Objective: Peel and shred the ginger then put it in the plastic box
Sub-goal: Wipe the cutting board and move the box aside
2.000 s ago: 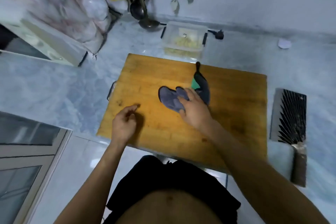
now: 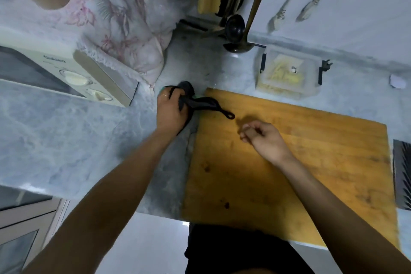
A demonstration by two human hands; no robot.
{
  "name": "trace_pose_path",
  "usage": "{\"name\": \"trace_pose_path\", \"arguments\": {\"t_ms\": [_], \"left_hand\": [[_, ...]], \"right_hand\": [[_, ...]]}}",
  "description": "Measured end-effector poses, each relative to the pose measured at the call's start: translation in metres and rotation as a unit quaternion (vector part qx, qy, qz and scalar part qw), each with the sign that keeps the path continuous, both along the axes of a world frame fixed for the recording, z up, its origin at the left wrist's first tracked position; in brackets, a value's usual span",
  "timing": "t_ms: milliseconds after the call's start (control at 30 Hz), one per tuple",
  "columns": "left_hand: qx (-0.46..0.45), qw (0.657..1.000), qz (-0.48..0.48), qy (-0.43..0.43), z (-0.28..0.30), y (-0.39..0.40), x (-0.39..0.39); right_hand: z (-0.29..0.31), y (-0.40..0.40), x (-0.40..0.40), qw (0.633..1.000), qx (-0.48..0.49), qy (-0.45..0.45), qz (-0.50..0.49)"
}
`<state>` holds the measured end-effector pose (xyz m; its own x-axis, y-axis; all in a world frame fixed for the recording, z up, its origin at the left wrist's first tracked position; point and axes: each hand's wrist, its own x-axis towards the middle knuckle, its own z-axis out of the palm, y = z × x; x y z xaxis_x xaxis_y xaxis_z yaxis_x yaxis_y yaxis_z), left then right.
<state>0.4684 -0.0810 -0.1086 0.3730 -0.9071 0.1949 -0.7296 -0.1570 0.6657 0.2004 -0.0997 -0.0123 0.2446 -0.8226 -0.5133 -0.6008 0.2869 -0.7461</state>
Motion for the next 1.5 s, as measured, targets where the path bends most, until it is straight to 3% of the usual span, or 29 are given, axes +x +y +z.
{"name": "trace_pose_path", "arguments": {"t_ms": [167,267,367,500,634,700,800,1034,1234,1501], "left_hand": [[0.048,0.998,0.03,-0.023,0.01,-0.076,-0.004],[0.128,0.991,0.018,-0.047,0.014,-0.114,-0.006],[0.201,0.977,-0.069,-0.029,0.028,-0.131,-0.041],[0.209,0.956,-0.193,-0.079,0.048,-0.135,-0.077],[0.202,0.966,-0.045,-0.158,0.059,-0.12,-0.08],[0.265,0.955,0.009,-0.134,0.057,-0.113,-0.081],[0.335,0.94,-0.008,-0.069,0.054,-0.112,-0.085],[0.297,0.953,-0.022,-0.053,0.048,-0.128,-0.103],[0.27,0.961,-0.033,-0.054,0.05,-0.134,-0.129],[0.257,0.961,-0.088,-0.053,0.043,-0.164,-0.259]], "right_hand": [[0.01,-0.022,-0.009,1.0,-0.013,0.009,-0.013],[0.017,-0.037,-0.024,0.999,-0.014,0.012,-0.045],[0.025,-0.054,-0.051,0.989,0.003,-0.006,-0.144],[0.024,-0.088,-0.085,0.97,0.008,0.014,-0.243],[0.016,-0.122,-0.103,0.956,0.029,0.025,-0.292],[0.019,-0.132,-0.102,0.959,0.038,0.02,-0.279],[0.021,-0.145,-0.101,0.968,0.024,0.026,-0.25],[0.017,-0.164,-0.123,0.979,0.007,0.1,-0.18],[0.02,-0.167,-0.16,0.982,-0.029,0.033,-0.183],[0.033,-0.164,-0.252,0.968,-0.07,-0.012,-0.241]]}}
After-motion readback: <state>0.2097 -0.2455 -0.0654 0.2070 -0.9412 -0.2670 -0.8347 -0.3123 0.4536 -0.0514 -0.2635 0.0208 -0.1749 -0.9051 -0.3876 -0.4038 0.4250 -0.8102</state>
